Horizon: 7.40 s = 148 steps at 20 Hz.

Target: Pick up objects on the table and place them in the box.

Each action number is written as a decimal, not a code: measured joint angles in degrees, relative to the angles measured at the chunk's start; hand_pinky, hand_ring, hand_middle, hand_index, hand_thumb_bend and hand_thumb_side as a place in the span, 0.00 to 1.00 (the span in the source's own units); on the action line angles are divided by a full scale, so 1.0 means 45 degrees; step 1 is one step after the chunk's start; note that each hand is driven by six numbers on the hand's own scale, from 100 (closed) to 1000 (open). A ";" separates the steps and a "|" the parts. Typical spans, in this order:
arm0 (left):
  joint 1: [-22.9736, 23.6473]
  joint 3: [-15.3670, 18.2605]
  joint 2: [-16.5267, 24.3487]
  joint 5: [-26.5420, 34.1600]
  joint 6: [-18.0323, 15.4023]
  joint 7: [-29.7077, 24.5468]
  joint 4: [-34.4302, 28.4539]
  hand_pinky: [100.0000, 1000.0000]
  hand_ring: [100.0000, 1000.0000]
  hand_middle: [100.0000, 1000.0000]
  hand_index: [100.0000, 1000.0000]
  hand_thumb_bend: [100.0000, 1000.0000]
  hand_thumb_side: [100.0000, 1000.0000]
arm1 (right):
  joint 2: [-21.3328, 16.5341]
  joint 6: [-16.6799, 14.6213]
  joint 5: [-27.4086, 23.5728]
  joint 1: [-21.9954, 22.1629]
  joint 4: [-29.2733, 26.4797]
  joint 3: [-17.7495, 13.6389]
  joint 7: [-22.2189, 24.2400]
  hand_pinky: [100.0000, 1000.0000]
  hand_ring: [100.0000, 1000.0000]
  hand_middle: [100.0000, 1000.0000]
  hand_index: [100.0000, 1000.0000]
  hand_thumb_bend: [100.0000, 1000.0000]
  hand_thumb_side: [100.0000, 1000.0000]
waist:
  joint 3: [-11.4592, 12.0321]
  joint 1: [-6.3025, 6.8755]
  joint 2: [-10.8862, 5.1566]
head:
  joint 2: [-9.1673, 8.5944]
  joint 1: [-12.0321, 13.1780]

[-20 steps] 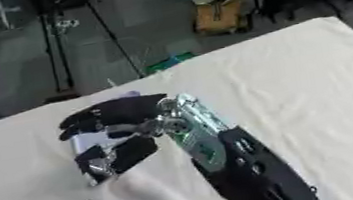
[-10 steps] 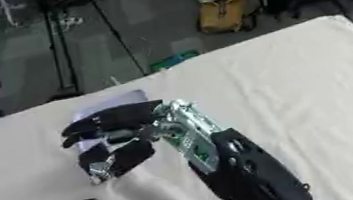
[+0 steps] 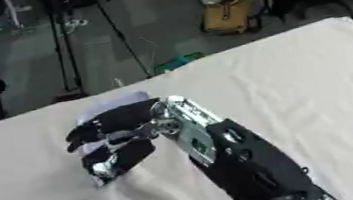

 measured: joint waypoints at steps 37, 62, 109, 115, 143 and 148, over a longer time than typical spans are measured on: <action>-0.0150 -0.0076 -0.0224 0.0171 -0.0060 -0.0149 0.0000 0.99 1.00 1.00 0.89 0.00 1.00 | -0.0369 -0.0001 0.1112 -0.0482 0.0707 0.0542 0.0000 1.00 1.00 1.00 1.00 0.03 0.97 | 0.0204 0.0187 0.0405 | -0.0712 -0.0149; -0.0250 -0.0085 -0.0352 0.0279 -0.0073 -0.0219 0.0000 1.00 1.00 1.00 0.89 0.00 1.00 | 0.0162 -0.0047 0.2523 -0.0781 0.1569 -0.0186 -0.0047 1.00 1.00 1.00 1.00 0.09 0.95 | 0.0416 0.0296 0.0632 | -0.1147 -0.0220; -0.0360 -0.0151 -0.0555 0.0393 -0.0067 -0.0289 0.0000 1.00 1.00 1.00 0.89 0.00 1.00 | 0.0350 -0.1519 0.5863 -0.0625 0.2499 0.0058 -0.1518 1.00 1.00 1.00 1.00 0.11 0.92 | 0.0506 0.0302 0.0708 | -0.1582 0.0072; -0.0351 -0.0151 -0.0556 0.0393 -0.0043 -0.0315 0.0000 1.00 1.00 1.00 0.89 0.00 1.00 | 0.0337 -0.1577 0.5863 -0.0623 0.2270 0.0132 -0.1576 1.00 1.00 1.00 1.00 0.12 0.91 | 0.0390 0.0295 0.0658 | -0.1580 0.0190; -0.0375 -0.0150 -0.0555 0.0488 -0.0073 -0.0378 0.0000 1.00 1.00 1.00 0.89 0.00 1.00 | 0.0733 -0.1872 0.6423 -0.1132 0.2909 -0.0577 -0.1869 1.00 1.00 1.00 1.00 0.07 0.92 | 0.0549 0.0307 0.0721 | -0.1716 -0.0148; -0.0439 -0.0150 -0.0555 0.0492 -0.0073 -0.0378 0.0000 1.00 1.00 1.00 0.89 0.00 1.00 | 0.0932 -0.1881 0.6530 -0.1137 0.3027 -0.0579 -0.1877 1.00 1.00 1.00 1.00 0.07 0.92 | 0.0585 0.0303 0.0721 | -0.1716 -0.0207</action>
